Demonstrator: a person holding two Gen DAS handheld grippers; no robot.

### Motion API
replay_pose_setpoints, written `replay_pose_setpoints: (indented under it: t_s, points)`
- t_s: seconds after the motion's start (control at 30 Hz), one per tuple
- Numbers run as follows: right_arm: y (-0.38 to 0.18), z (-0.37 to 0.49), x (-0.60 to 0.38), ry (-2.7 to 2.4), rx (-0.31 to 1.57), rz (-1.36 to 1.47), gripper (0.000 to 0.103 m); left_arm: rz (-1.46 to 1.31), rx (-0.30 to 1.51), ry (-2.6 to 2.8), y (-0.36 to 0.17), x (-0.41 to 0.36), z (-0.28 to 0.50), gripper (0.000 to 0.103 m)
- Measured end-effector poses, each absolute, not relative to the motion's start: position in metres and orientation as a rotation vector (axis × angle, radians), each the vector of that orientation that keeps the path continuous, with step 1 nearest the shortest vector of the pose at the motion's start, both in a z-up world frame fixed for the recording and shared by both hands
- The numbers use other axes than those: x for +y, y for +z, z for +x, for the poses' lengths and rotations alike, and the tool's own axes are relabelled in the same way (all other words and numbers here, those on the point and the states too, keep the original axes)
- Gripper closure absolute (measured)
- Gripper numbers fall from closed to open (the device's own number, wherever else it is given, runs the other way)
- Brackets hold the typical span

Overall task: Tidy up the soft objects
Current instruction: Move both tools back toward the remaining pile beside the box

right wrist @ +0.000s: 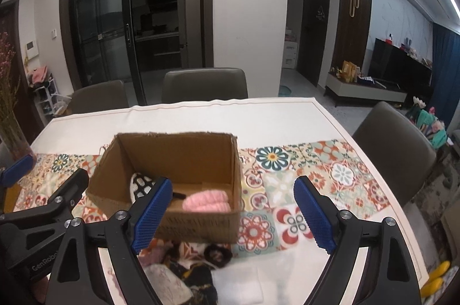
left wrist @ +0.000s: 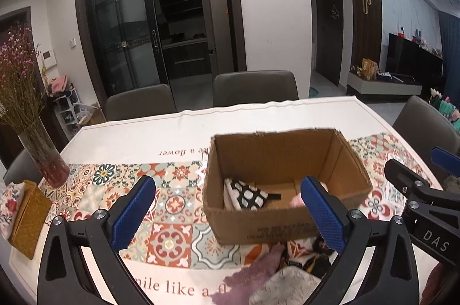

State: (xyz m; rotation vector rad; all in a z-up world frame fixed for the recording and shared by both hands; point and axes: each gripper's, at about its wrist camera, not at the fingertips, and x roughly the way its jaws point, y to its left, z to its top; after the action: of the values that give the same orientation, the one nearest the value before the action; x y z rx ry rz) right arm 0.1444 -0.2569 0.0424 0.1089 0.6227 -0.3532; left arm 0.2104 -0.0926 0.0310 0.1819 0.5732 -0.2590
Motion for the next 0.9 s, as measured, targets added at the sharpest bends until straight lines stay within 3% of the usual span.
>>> replay_pose_setpoints:
  t_s: [0.9]
  points:
    - [-0.025, 0.079, -0.270, -0.380, 0.734, 0.205, 0.016, 0.223, 0.669, -0.319, -0.043, -0.104, 0.152, 0.000]
